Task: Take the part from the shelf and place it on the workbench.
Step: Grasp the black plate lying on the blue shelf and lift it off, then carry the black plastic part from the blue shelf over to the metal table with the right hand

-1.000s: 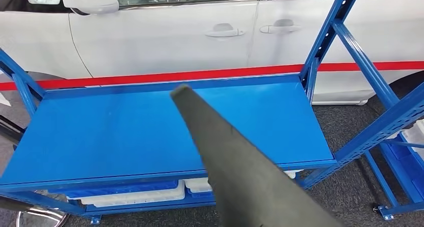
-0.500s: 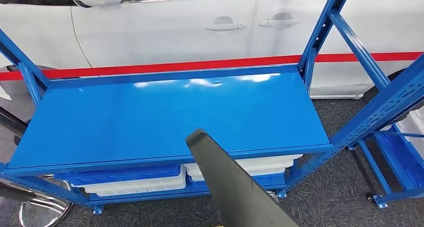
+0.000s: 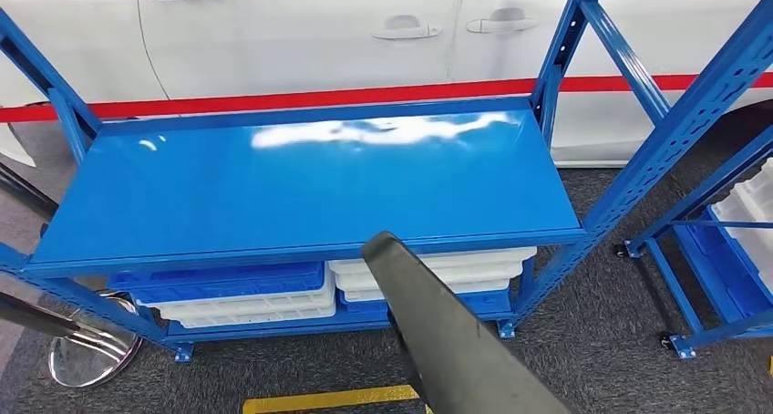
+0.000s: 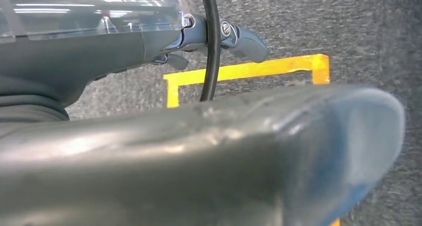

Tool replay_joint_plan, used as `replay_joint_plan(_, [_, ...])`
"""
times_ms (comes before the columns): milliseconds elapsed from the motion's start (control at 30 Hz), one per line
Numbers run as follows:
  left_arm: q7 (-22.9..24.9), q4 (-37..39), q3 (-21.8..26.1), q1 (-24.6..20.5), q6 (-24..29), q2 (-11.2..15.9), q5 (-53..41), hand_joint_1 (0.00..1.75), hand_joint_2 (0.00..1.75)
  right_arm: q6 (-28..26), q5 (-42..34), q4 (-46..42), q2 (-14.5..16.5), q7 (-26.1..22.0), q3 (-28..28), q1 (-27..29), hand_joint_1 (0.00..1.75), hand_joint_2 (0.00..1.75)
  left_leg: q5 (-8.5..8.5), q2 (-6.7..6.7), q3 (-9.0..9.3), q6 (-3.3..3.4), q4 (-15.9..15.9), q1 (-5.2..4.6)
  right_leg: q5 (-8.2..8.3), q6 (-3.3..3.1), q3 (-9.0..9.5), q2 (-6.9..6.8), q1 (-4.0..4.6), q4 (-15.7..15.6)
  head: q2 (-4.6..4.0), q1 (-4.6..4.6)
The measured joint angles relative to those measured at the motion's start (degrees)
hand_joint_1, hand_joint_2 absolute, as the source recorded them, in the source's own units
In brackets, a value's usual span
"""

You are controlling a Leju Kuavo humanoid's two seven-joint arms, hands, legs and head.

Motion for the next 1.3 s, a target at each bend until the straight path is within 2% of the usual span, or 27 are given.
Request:
replay_joint_plan(33, [0.01,-0.05,0.01,-0.04,0.00,0.03,-0.01,0.00,0.00,0.01,0.00,0.00,0.03,0.01,-0.01,0.01,1.75,1.75,-0.29,0.00,0.61,0.27,-1.47,-0.17,0.52,0.35,-0.05,-0.08,-0.05,-0.12,0.00,-0.01])
replay_joint_plan(100, [0.02,-0.07,0.02,-0.01,-0.01,-0.01,-0.02,0.00,0.00,0.02,-0.01,-0.03,0.06,0.02,-0.02,0.06,1.75,1.75,0.98,0.12,-0.13,0.88,-2.11,-0.13,1.35,1.07,-0.25,-0.07,-0.19,-0.51,0.00,0.00])
replay_joint_plan(133, [0.04,-0.07,0.03,-0.03,-0.02,-0.04,-0.03,0.00,0.00,0.02,-0.01,-0.06,0.08,0.01,-0.04,0.10,1.75,1.75,1.84,0.25,-0.72,1.28,-2.44,0.01,0.48,1.36,-0.73,0.07,-0.20,-0.02,0.00,0.01])
replay_joint_plan(200, [0.05,-0.09,0.05,-0.07,-0.04,-0.06,-0.09,0.00,0.00,-0.04,-0.08,-0.11,0.07,0.04,-0.12,0.20,1.75,1.75,3.62,0.55,-2.38,1.93,-2.89,0.32,-4.56,1.81,-2.26,0.36,-0.36,3.95,0.00,0.02])
replay_joint_plan(267, [0.06,-0.13,0.07,-0.01,-0.05,-0.03,-0.31,0.00,0.00,-0.09,-0.17,-0.12,0.06,0.10,-0.21,0.26,1.75,1.75,4.98,0.68,-4.28,2.10,-2.68,0.26,-9.89,2.27,-3.57,0.42,-0.60,10.82,0.00,0.02])
replay_joint_plan(300, [0.07,-0.15,0.07,0.00,-0.07,-0.03,-0.44,0.00,0.00,-0.09,-0.22,-0.11,0.06,0.12,-0.24,0.28,1.75,1.75,5.60,0.75,-5.24,2.03,-2.44,0.24,-10.57,2.48,-3.65,0.41,-0.73,13.61,0.00,0.02])
replay_joint_plan(333, [0.08,-0.17,0.07,-0.01,-0.10,-0.03,-0.55,0.00,0.00,-0.09,-0.26,-0.11,0.06,0.13,-0.28,0.30,1.75,1.75,6.20,0.79,-6.28,1.89,-2.08,0.24,-9.74,2.64,-3.05,0.40,-0.85,15.01,0.00,0.02])
replay_joint_plan(367, [0.10,-0.20,0.07,-0.01,-0.17,-0.03,-0.60,0.00,0.00,-0.09,-0.31,-0.11,0.06,0.13,-0.32,0.33,1.75,1.75,6.72,0.81,-7.38,1.71,-1.62,0.28,-8.02,2.76,-1.60,0.39,-0.98,14.61,0.00,0.02])
replay_joint_plan(400, [0.12,-0.21,0.07,-0.01,-0.26,-0.03,-0.64,0.00,0.00,-0.09,-0.33,-0.11,0.07,0.14,-0.36,0.35,1.75,1.75,7.14,0.81,-8.45,1.48,-1.06,0.32,-6.36,2.84,0.82,0.39,-1.13,12.25,0.00,0.02])
replay_joint_plan(433, [0.14,-0.23,0.07,-0.02,-0.37,-0.03,-0.66,0.00,0.00,-0.04,-0.35,-0.12,0.07,0.15,-0.39,0.33,1.75,1.75,7.47,0.78,-9.42,1.21,-0.36,0.31,-5.83,2.87,4.04,0.41,-1.23,8.30,0.00,0.01])
replay_joint_plan(500, [0.16,-0.26,0.07,-0.03,-0.56,-0.03,-0.73,0.00,0.00,0.09,-0.39,-0.15,0.09,0.26,-0.44,0.26,1.75,1.75,8.01,0.69,-10.59,0.59,0.85,0.20,-7.25,2.46,9.27,0.52,-1.14,0.84,0.00,-0.02])
replay_joint_plan(533, [0.19,-0.30,0.07,-0.04,-0.62,-0.02,-0.79,0.00,0.00,0.16,-0.45,-0.17,0.10,0.32,-0.45,0.23,1.75,1.75,8.36,0.65,-10.84,0.25,1.16,0.16,-8.10,2.09,10.45,0.56,-0.97,-1.12,0.00,-0.06])
replay_joint_plan(600, [0.33,-0.36,0.09,0.05,-0.74,0.08,-0.88,0.00,0.00,0.21,-0.63,-0.21,0.14,0.41,-0.47,0.23,1.75,1.75,9.13,0.56,-11.10,-0.48,1.24,0.33,-7.67,1.10,10.10,0.43,-0.79,-1.51,0.00,-0.08])
replay_joint_plan(633, [0.42,-0.38,0.11,0.12,-0.78,0.16,-0.89,0.00,0.00,0.29,-0.78,-0.21,0.16,0.43,-0.48,0.23,1.75,1.75,8.48,0.50,-11.48,-0.82,1.67,0.47,-7.06,0.54,9.49,0.33,-0.80,-1.48,0.00,-0.10])
replay_joint_plan(667, [0.48,-0.39,0.14,0.22,-0.81,0.22,-0.90,0.00,0.00,0.38,-0.94,-0.21,0.20,0.45,-0.48,0.23,1.75,1.75,6.68,0.45,-12.10,-1.13,2.94,0.59,-6.32,0.01,8.70,0.23,-0.86,-1.52,0.00,-0.09])
replay_joint_plan(767, [0.54,-0.39,0.17,0.28,-0.85,0.29,-0.94,0.00,0.00,0.70,-1.30,-0.22,0.32,0.46,-0.48,0.25,1.75,1.75,-1.98,0.38,-14.48,-1.80,12.30,0.73,-4.01,-0.68,5.81,0.08,-0.75,-1.45,0.00,-0.12])
replay_joint_plan(800, [0.54,-0.39,0.17,0.24,-0.85,0.32,-0.95,0.00,0.00,0.76,-1.34,-0.22,0.32,0.46,-0.48,0.25,1.75,1.75,-3.14,0.38,-14.71,-1.85,15.48,0.73,-3.31,-0.68,4.83,0.04,-0.63,-1.33,0.00,-0.13])
replay_joint_plan(867, [0.54,-0.40,0.19,0.20,-0.85,0.41,-0.96,0.00,0.00,0.80,-1.37,-0.21,0.32,0.46,-0.49,0.25,1.75,1.75,-1.43,0.37,-12.80,-1.60,17.07,0.68,-2.08,-0.62,2.85,-0.07,-0.41,-0.94,0.00,-0.13])
replay_joint_plan(900, [0.54,-0.43,0.19,0.19,-0.85,0.46,-0.96,0.00,0.00,0.83,-1.42,-0.21,0.32,0.46,-0.49,0.25,1.75,1.75,0.28,0.35,-10.44,-1.30,14.93,0.62,-1.52,-0.57,1.92,-0.09,-0.32,-0.68,0.00,-0.13])
replay_joint_plan(967, [0.51,-0.58,0.20,0.07,-0.85,0.56,-0.98,0.00,0.00,0.88,-1.69,-0.22,0.33,0.46,-0.48,0.25,1.75,1.75,1.22,0.30,-3.75,-0.44,6.25,0.31,-0.57,-0.29,0.59,-0.10,-0.17,-0.18,0.00,-0.13])
replay_joint_plan(1033, [0.48,-0.72,0.20,-0.10,-0.87,0.64,-1.01,0.00,0.00,1.01,-2.09,-0.22,0.34,0.46,-0.47,0.25,1.75,1.75,-0.03,0.28,0.48,0.15,-0.45,-0.12,0.46,0.27,0.11,-0.22,-0.18,-0.11,0.00,-0.12])
replay_joint_plan(1067, [0.46,-0.74,0.22,-0.12,-0.91,0.65,-1.02,0.00,0.00,1.08,-2.28,-0.23,0.34,0.45,-0.47,0.25,1.75,1.75,-0.25,0.30,0.97,0.33,-1.76,-0.32,1.04,0.62,0.03,-0.29,-0.23,-0.24,0.00,-0.13])
replay_joint_plan(1133, [0.47,-0.78,0.33,-0.03,-1.03,0.62,-1.08,0.00,0.00,1.18,-2.61,-0.26,0.33,0.45,-0.50,0.37,1.75,1.75,1.01,0.48,0.17,0.89,-2.21,-0.19,1.38,1.30,-0.32,-0.21,-0.32,-0.21,0.00,-0.11])
replay_joint_plan(1167, [0.49,-0.80,0.38,0.01,-1.09,0.61,-1.13,0.00,0.00,1.20,-2.73,-0.31,0.33,0.46,-0.51,0.47,1.75,1.75,1.77,0.62,-0.44,1.26,-2.37,-0.04,0.08,1.61,-0.73,-0.06,-0.36,0.61,0.00,-0.10])
replay_joint_plan(1200, [0.52,-0.84,0.42,0.05,-1.14,0.60,-1.18,0.00,0.00,1.21,-2.83,-0.34,0.32,0.47,-0.56,0.58,1.75,1.75,2.60,0.77,-1.23,1.64,-2.51,0.12,-2.37,1.86,-1.36,0.09,-0.40,2.47,0.00,-0.09])
replay_joint_plan(1267, [0.60,-0.96,0.45,0.10,-1.19,0.60,-1.32,0.00,0.00,1.18,-2.91,-0.42,0.31,0.50,-0.64,0.68,1.75,1.75,4.00,0.96,-3.23,2.09,-2.25,0.03,-8.53,2.19,-2.81,0.21,-0.65,9.01,0.00,-0.09])
replay_joint_plan(1300, [0.65,-1.02,0.48,0.14,-1.22,0.61,-1.41,0.00,0.00,1.15,-2.92,-0.42,0.30,0.51,-0.69,0.68,1.75,1.75,4.69,1.01,-4.28,2.14,-2.03,-0.02,-10.22,2.31,-3.26,0.20,-0.74,12.45,0.00,-0.10])
